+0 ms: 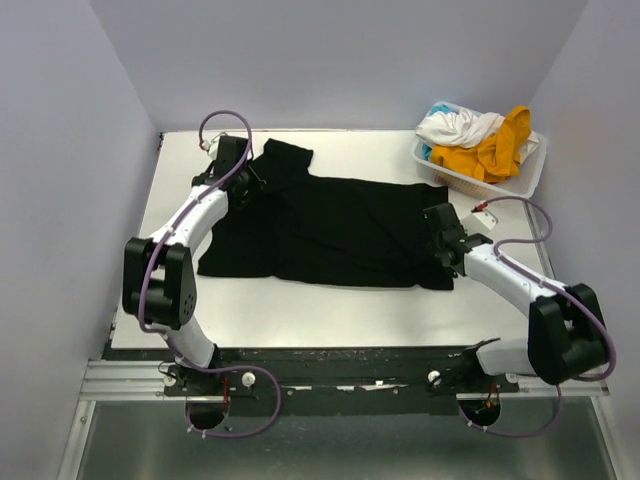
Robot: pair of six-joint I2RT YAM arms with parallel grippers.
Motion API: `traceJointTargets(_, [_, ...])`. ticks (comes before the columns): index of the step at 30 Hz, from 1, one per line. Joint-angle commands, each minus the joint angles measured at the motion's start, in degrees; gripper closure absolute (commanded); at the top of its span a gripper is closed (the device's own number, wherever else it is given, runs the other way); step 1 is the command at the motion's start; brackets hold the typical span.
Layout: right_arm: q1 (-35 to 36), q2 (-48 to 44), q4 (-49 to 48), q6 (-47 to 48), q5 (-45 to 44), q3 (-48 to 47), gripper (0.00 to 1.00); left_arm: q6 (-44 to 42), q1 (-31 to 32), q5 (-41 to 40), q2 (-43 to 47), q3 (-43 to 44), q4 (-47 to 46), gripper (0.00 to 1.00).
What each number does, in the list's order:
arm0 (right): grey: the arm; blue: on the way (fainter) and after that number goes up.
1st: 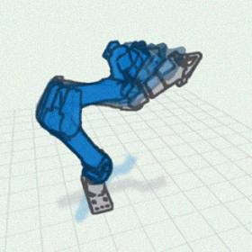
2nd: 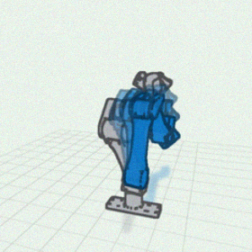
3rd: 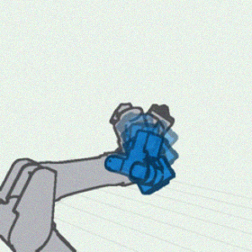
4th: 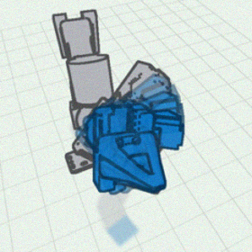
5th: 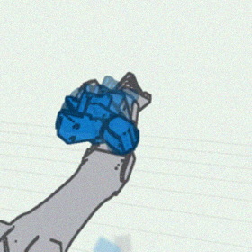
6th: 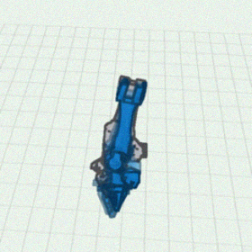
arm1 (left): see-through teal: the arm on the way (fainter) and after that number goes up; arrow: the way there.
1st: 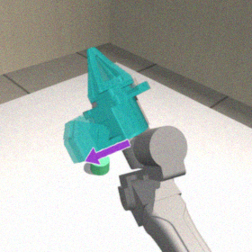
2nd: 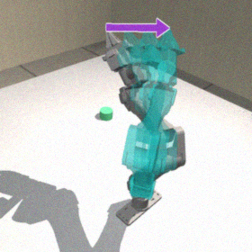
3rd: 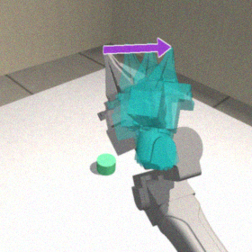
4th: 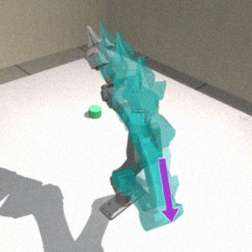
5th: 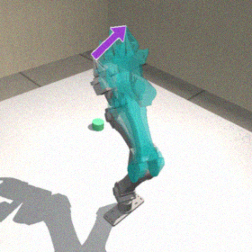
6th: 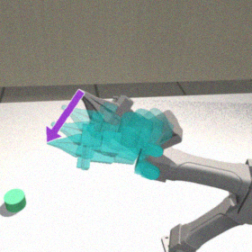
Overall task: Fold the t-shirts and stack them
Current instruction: Fold the flattened tshirt in 1/3 of the way
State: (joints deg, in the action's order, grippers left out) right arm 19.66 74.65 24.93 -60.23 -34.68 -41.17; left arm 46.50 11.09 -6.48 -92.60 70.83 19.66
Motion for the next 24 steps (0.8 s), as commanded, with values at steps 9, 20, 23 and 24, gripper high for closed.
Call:
traceJointTargets(9, [-1.9,6.3,3.7,1.9,-1.6,-10.2,0.0,-6.2,-1.0,-3.3,-12.6,24.4,19.9,0.01])
traceJointTargets(20, [-1.8,-9.2,-9.7,20.2,36.6,1.9,0.0,-4.7,-0.9,12.7,5.7,-7.0,5.1,0.01])
traceJointTargets(23, [-1.8,-5.2,-14.1,20.1,42.8,3.7,0.0,-3.9,-0.9,15.4,5.4,-10.9,2.9,0.01])
traceJointTargets(24, [-1.9,-3.2,-15.2,20.0,42.8,3.6,0.0,-4.0,-0.9,16.5,5.0,-11.5,2.5,0.01])
